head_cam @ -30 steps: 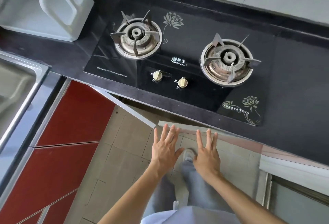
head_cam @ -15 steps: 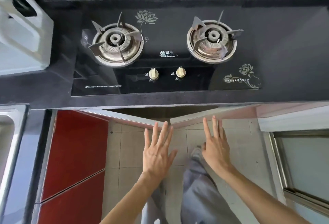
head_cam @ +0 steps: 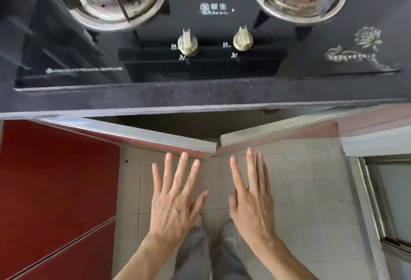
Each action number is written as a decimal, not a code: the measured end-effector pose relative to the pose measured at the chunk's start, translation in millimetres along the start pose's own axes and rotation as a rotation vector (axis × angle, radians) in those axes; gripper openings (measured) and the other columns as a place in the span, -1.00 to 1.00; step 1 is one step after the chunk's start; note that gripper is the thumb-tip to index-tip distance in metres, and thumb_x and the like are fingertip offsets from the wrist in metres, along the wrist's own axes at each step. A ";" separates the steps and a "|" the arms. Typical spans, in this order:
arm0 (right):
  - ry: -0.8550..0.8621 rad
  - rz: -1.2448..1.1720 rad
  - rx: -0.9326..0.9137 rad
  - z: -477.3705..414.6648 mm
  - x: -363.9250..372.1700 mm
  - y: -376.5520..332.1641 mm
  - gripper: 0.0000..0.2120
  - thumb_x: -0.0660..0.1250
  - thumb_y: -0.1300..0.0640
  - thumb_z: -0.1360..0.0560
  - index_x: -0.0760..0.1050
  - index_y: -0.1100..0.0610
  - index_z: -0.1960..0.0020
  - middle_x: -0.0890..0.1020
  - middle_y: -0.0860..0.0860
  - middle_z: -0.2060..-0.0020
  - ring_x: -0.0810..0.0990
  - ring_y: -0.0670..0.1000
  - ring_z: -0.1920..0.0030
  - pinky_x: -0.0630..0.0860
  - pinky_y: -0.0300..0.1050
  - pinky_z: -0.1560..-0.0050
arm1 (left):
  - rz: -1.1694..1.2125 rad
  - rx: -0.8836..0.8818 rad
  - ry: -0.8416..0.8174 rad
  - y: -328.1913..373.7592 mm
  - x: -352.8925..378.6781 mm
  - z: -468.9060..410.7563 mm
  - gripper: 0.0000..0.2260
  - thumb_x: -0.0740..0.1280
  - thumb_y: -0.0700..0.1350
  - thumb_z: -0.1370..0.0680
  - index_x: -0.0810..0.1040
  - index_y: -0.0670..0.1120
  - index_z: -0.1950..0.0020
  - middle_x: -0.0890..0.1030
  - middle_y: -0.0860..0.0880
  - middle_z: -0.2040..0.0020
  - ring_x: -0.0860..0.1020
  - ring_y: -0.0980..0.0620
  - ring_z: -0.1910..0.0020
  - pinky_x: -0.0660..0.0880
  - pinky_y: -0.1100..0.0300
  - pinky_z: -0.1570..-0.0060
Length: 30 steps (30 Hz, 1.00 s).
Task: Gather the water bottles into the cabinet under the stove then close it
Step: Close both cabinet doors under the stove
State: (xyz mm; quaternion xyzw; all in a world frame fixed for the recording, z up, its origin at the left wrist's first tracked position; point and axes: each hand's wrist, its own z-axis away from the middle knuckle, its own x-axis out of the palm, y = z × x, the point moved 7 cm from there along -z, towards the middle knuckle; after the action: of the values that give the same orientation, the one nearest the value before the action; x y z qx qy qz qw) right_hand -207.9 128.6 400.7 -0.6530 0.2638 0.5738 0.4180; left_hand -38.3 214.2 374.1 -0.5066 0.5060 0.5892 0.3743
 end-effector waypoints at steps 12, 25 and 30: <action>0.175 -0.078 -0.068 -31.0 37.6 14.3 0.05 0.46 0.37 -0.42 0.02 0.01 -0.76 -0.09 0.22 -0.74 -0.08 0.33 -0.74 0.28 0.35 -0.62 | -0.036 -0.025 0.114 -4.0 59.2 -21.6 -0.17 0.22 0.24 -0.74 -0.18 0.00 -0.83 -0.23 -0.10 -0.82 -0.20 -0.28 -0.79 -0.08 -0.42 -0.71; 0.181 -0.063 -0.149 -42.8 39.0 21.0 0.01 0.39 0.41 -0.43 0.03 0.05 -0.76 -0.12 0.24 -0.73 -0.10 0.36 -0.73 0.20 0.40 -0.63 | -0.074 -0.028 0.136 -10.4 60.3 -31.6 -0.09 0.32 0.18 -0.74 -0.25 -0.03 -0.81 -0.26 -0.11 -0.81 -0.18 -0.29 -0.79 -0.04 -0.44 -0.70; 0.189 -0.048 -0.161 -49.0 38.8 22.4 0.00 0.41 0.42 -0.42 0.08 0.08 -0.76 -0.12 0.26 -0.73 -0.10 0.38 -0.73 0.16 0.41 -0.64 | -0.087 -0.028 0.131 -9.0 63.6 -37.3 -0.09 0.31 0.18 -0.73 -0.26 -0.04 -0.81 -0.29 -0.11 -0.80 -0.18 -0.30 -0.78 0.01 -0.45 -0.69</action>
State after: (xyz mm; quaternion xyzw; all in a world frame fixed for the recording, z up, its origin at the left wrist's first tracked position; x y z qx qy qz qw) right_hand -192.7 80.7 357.3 -0.7417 0.2394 0.5188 0.3513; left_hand -34.7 175.0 311.0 -0.5707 0.4986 0.5449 0.3589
